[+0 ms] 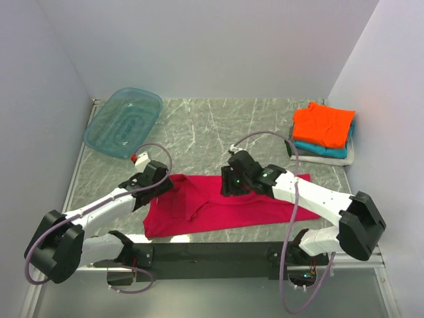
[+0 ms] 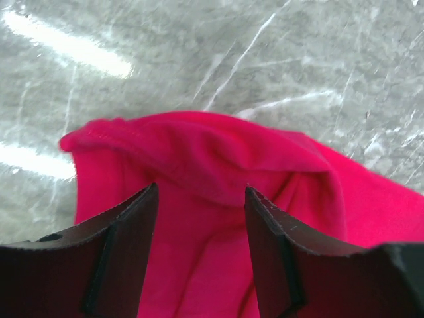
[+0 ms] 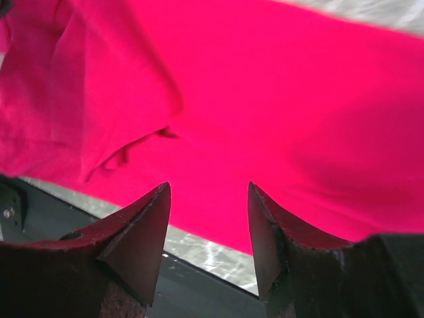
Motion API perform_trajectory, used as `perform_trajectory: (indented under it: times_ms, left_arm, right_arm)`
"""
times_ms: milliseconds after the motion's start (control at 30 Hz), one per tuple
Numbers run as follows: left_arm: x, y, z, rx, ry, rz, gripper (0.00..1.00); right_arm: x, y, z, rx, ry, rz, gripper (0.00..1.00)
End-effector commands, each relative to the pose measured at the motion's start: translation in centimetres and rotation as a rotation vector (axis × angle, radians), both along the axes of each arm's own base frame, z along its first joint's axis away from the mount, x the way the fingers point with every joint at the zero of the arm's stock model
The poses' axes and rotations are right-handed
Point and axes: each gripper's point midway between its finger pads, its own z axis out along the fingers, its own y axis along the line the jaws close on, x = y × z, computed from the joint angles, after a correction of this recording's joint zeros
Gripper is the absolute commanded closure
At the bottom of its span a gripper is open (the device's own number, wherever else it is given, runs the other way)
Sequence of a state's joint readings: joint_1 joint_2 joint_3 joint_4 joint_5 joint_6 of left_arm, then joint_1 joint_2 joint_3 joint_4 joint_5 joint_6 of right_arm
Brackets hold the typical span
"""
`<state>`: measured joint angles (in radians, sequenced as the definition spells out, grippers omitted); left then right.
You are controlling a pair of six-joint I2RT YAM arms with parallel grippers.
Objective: Fold and stack the t-shirts
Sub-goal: Fold the tshirt
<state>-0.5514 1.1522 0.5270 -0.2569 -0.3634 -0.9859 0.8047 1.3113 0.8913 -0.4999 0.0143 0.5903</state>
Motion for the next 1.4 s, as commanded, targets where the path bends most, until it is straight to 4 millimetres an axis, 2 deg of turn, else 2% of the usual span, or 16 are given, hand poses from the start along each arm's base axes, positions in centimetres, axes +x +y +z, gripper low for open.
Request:
perform_trajectory:
  times_ms: [0,200,267,433,533,667,867,900,1000,1100,1233,1367]
  left_arm:
    - [1.5,-0.7,0.4,-0.038,-0.041,0.015,0.40]
    - [2.2,0.0,-0.6,-0.027,-0.032,0.039,0.41]
    - [2.3,0.2,-0.7,-0.024,-0.032,0.043,0.41]
    - [2.8,0.2,-0.2,-0.035,-0.059,0.040,0.43]
    - [2.9,0.4,-0.6,-0.027,-0.047,0.036,0.44]
    - [3.0,0.3,-0.6,-0.033,-0.044,0.028,0.51]
    - [3.2,0.5,-0.2,-0.027,-0.054,0.029,0.72]
    - [3.2,0.6,-0.3,-0.025,-0.051,0.030,0.78]
    - [3.2,0.9,-0.1,-0.019,-0.048,0.026,0.90]
    - [3.6,1.3,0.5,-0.021,-0.052,0.020,0.97]
    - [3.9,1.5,1.1,-0.020,-0.056,-0.002,0.99]
    - [3.9,1.3,0.7,-0.022,-0.039,-0.027,0.99]
  right_arm:
    - [0.3,3.5,1.2,0.095,-0.013,0.028,0.43]
    - [-2.4,8.9,1.2,0.171,0.034,0.158,0.43]
    - [-3.3,10.1,0.5,0.157,0.057,0.186,0.44]
    - [-4.6,12.8,0.3,0.154,0.071,0.240,0.44]
    - [-5.3,14.1,-0.4,0.133,0.090,0.262,0.44]
    - [-5.8,15.0,-1.0,0.099,0.100,0.275,0.44]
    - [-6.3,15.2,-2.7,0.034,0.130,0.260,0.44]
    - [-6.4,14.9,-3.0,0.014,0.138,0.256,0.44]
    - [-6.7,14.5,-3.0,-0.030,0.127,0.247,0.44]
    - [-6.9,14.3,-3.3,-0.042,0.122,0.239,0.44]
    - [-7.1,14.5,-4.7,-0.058,0.151,0.234,0.44]
    - [-7.1,15.3,-4.8,-0.042,0.142,0.241,0.44]
